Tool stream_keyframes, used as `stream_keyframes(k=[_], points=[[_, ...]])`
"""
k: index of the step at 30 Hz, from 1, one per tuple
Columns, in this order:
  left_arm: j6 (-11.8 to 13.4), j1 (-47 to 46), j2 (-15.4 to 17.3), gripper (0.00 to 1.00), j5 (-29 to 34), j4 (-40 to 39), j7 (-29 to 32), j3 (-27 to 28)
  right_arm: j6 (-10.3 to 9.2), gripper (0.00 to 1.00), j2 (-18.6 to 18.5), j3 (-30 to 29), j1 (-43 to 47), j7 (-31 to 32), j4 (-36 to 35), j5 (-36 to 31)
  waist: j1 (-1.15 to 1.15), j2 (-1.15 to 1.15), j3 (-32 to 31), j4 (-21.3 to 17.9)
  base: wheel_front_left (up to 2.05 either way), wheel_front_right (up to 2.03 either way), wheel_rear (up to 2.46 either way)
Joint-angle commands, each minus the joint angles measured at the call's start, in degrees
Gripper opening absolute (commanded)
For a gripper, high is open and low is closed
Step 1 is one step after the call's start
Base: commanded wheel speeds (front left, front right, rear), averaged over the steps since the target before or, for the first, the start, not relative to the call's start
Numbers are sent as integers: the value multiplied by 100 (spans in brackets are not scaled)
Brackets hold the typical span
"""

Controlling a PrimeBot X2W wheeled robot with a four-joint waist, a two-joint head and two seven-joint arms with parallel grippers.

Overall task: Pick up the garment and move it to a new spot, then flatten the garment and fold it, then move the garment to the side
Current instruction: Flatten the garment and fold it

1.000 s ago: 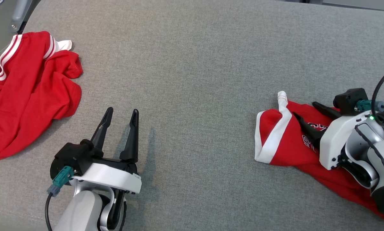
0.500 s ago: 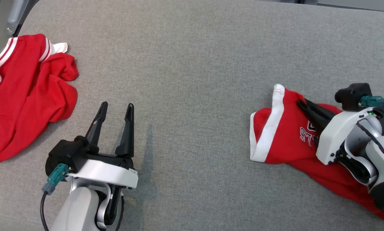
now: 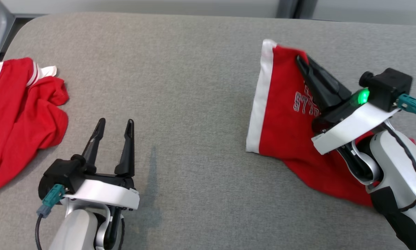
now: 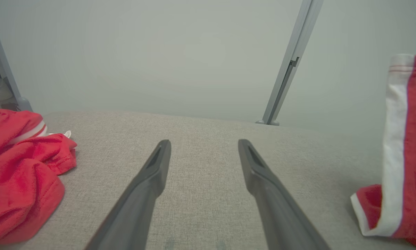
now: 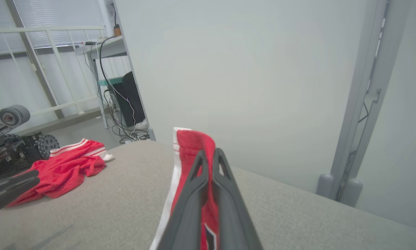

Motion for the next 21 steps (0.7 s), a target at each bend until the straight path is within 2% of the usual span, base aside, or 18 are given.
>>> stream_keyframes(k=[1,7,11,12,17,21], points=[[21,26,62,100,44,-7,-8,50,1,0,47,-115,-30,-166,-127,-103,0,0,-115,-123,0,0,0],[128,187,146,100,30,-104,12,113,0,0,333,-882,569,-523,-917,-491,0,0,-309,-397,0,0,0],[168,293,198,100,-12,-174,48,138,0,0,508,-1570,1484,-495,-1340,-638,0,0,-361,-551,0,0,0],[181,353,216,100,-35,-200,71,152,0,0,608,-1913,1956,-431,-1432,-700,0,0,-375,-636,0,0,0],[198,401,243,100,-33,-276,137,121,1,0,933,-2564,2925,-304,-1356,-749,0,0,-416,-809,0,0,0],[219,463,261,100,-50,-311,189,88,1,0,1178,-2807,3373,-294,-1094,-726,0,0,-439,-902,0,0,0]])
